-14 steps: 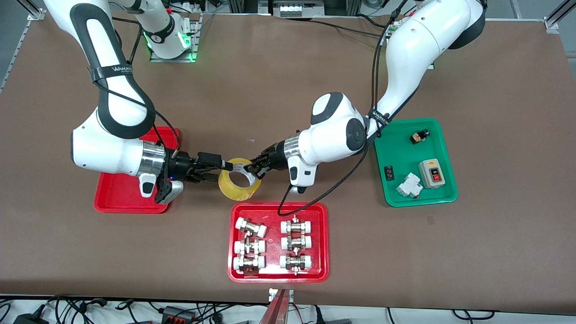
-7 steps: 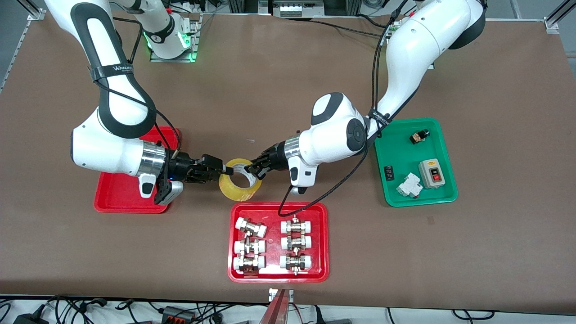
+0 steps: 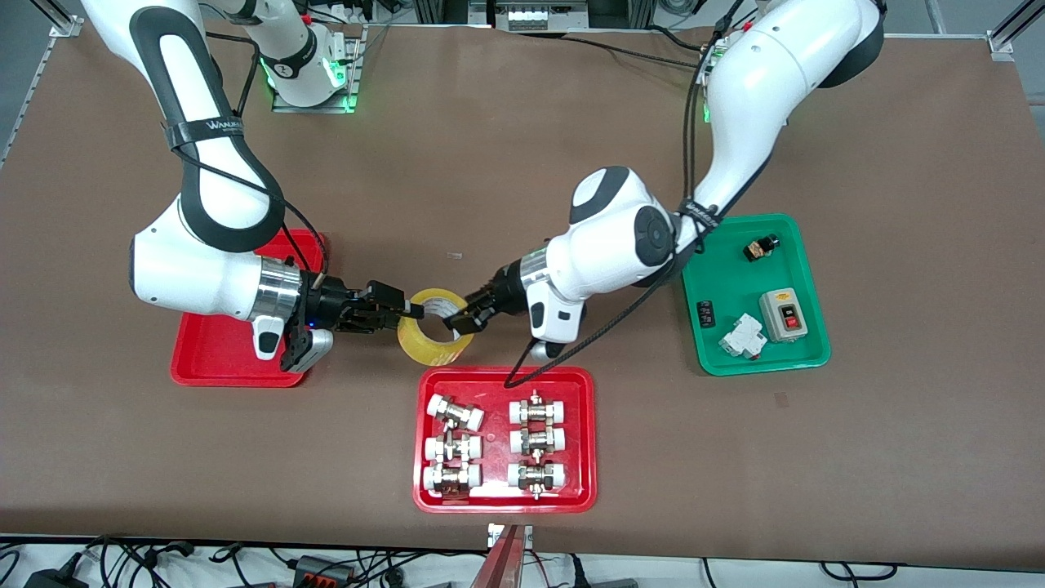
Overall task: Left arm passes tape to right arm into tray
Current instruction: 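Carry the tape to the empty red tray while the left gripper withdraws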
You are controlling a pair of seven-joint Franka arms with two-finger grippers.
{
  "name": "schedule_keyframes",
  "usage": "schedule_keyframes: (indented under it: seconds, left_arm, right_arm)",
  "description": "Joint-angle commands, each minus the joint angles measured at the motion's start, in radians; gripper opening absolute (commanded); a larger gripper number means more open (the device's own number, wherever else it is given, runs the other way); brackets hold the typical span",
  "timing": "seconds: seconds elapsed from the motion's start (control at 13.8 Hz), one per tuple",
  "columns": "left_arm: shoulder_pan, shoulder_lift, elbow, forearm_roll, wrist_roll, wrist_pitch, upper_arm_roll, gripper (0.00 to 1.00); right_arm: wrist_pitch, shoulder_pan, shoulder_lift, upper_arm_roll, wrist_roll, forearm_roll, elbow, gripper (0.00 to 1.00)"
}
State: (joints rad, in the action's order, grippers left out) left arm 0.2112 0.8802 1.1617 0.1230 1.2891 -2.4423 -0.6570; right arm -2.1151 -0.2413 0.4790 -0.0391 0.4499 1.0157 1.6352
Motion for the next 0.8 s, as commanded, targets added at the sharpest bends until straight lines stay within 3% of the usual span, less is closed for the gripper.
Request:
schedule_keyframes:
  seconds: [0.0, 0.22, 0.36, 0.58, 0.72]
  left_arm:
    - [-0.09, -0.108, 0.013, -0.132, -0.01, 0.194, 0.003, 1.0]
    - [-0.192, -0.209, 0.013, -0.2, -0.008, 0.437, 0.003, 1.0]
    - [-0.297, -0.257, 0.012, -0.207, -0.049, 0.572, -0.01, 1.0]
    - [-0.422, -0.305, 0.003, -0.204, -0.335, 0.767, -0.013, 1.0]
    - [-0.504, -0.342, 0.001, -0.209, -0.581, 0.892, -0.001, 1.0]
  right_arm:
    - [-0.003, -0.003, -0.005, 0.004, 0.003, 0.007, -0.009, 0.0]
    - [0.087, 0.069, -0.008, 0.021, 0.0, -0.072, 0.005, 0.0]
    - [0.185, 0.167, -0.008, 0.022, 0.0, -0.208, 0.003, 0.0]
    - [0.337, 0.293, -0.004, 0.022, 0.033, -0.379, 0.003, 0.0]
    - [0.406, 0.388, 0.012, 0.022, 0.142, -0.439, 0.009, 0.0]
